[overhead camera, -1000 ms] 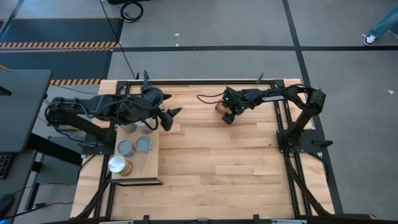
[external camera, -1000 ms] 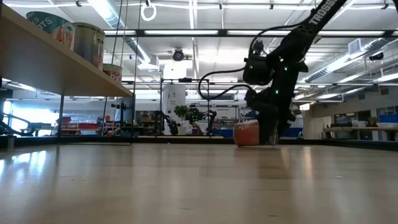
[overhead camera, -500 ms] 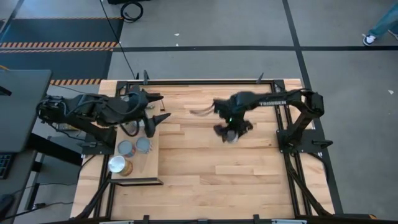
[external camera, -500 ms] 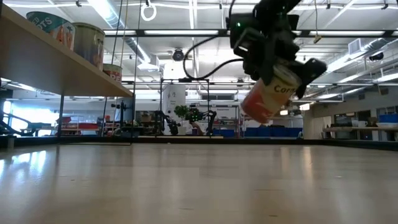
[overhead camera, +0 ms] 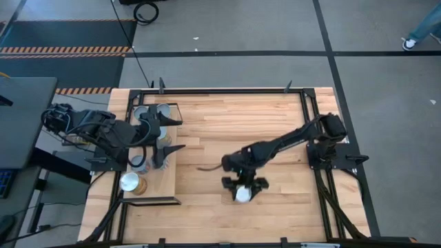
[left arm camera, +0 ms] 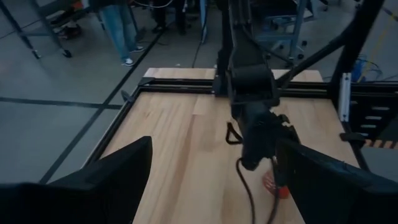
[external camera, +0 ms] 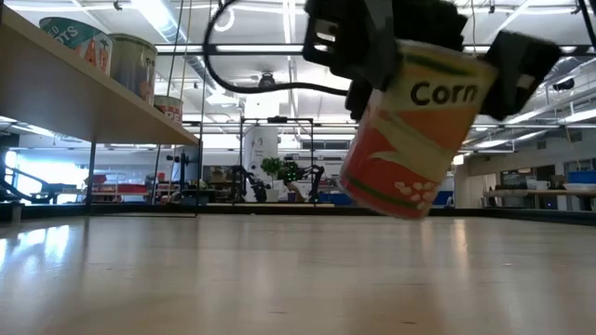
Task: Pick and place cans onto a shelf
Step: Put the canned corn on the shelf aligned with the other canned corn
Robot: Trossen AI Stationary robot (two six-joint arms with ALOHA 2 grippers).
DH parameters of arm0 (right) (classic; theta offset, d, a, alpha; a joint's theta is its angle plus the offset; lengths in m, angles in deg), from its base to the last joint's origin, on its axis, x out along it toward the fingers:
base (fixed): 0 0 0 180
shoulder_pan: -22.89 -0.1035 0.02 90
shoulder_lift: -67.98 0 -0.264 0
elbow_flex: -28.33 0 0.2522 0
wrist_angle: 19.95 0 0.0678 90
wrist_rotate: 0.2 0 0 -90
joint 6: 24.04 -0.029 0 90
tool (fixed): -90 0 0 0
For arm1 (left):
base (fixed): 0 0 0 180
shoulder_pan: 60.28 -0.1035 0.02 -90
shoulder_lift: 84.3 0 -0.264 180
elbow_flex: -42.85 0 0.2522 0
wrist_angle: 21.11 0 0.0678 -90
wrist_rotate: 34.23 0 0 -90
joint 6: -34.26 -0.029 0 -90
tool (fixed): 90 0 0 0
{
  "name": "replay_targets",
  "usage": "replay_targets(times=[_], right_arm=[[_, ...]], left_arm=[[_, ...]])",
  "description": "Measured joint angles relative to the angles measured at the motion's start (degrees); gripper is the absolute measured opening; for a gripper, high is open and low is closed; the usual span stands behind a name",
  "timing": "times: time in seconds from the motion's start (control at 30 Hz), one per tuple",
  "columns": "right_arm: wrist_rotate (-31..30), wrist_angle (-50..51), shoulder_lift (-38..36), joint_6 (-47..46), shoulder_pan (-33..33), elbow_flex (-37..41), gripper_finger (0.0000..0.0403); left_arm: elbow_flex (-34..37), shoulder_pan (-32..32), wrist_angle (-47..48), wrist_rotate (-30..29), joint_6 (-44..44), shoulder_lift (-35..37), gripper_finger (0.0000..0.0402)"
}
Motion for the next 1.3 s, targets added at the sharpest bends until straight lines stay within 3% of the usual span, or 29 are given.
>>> replay_targets(times=[0.27,0.53,0.7,0.9,1.07,1.17,1.3], right_arm=[[-0.56,-11.16,4.16,-4.63,-3.31,0.00,0.0335],[-3.76,-11.25,4.17,-3.09,-2.41,0.00,0.0393],[-10.63,-11.16,0.65,-0.21,-2.35,0.00,0.0393],[-22.56,-11.34,-4.92,13.77,-2.38,0.00,0.0384],[-33.53,-11.51,-8.52,32.20,-2.24,0.00,0.0378],[-38.67,-11.60,-12.12,41.22,-3.20,0.00,0.0372],[-46.66,-7.45,-19.26,50.35,-5.97,0.00,0.0365]], left_arm=[[0.00,4.50,-0.01,-0.01,1.48,0.02,0.0345],[0.00,8.14,-0.09,-0.12,3.56,0.00,0.0345],[0.00,8.18,-0.01,-0.76,5.02,0.00,0.0345],[0.00,10.04,-0.29,-0.76,5.39,0.00,0.0345],[-0.05,11.89,-2.90,-0.82,6.75,-0.46,0.0345],[-0.07,12.96,-6.19,-0.78,3.24,-2.48,0.0345],[-0.09,12.05,-11.19,-0.26,4.99,-7.27,0.0345]])
